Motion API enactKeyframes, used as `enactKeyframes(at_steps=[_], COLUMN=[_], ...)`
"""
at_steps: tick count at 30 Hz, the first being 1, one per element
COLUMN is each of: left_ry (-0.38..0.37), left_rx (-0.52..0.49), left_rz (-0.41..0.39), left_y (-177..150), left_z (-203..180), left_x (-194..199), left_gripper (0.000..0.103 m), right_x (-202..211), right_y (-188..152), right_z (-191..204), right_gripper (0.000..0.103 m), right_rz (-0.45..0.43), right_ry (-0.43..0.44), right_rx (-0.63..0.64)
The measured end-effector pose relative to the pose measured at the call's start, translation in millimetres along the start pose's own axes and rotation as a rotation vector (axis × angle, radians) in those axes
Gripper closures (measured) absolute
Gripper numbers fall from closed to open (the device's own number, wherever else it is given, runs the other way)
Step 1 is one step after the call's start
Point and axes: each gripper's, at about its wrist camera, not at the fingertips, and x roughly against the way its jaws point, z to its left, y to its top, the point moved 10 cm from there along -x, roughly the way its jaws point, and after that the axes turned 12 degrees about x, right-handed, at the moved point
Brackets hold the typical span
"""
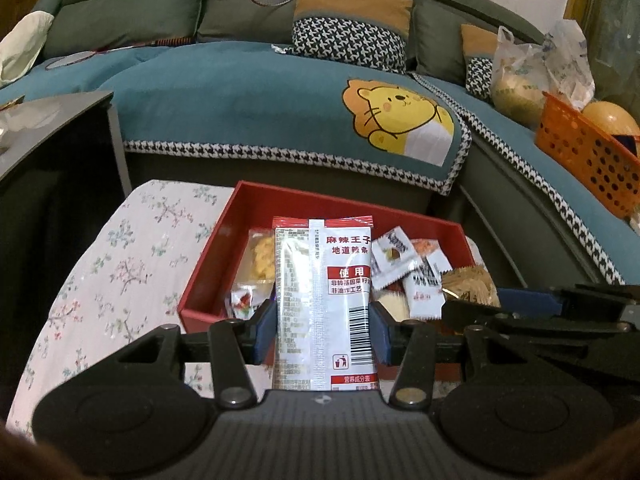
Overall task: Organize snacks
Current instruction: 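Lift both packets and carry them over the red box, then lower both packets into the box and open both tools to release them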
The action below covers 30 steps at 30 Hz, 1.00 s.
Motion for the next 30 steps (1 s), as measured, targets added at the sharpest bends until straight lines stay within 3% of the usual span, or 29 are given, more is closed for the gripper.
enactKeyframes(at_steps=[11,30], left_ry=[0.017,0.061], left_rx=[0.003,-0.016], left_rz=[-0.016,0.005], left_y=[26,37], left_z=[-5,-11], left_x=[-26,-71], left_gripper=[0.015,0.015], right_x=[-19,-56], right_y=[20,23], right_z=[-17,-37], right_gripper=[0.056,0.056], right_rz=[-0.01,0.034], right_ry=[-0.014,-0.028], right_rx=[-0.03,-0.055])
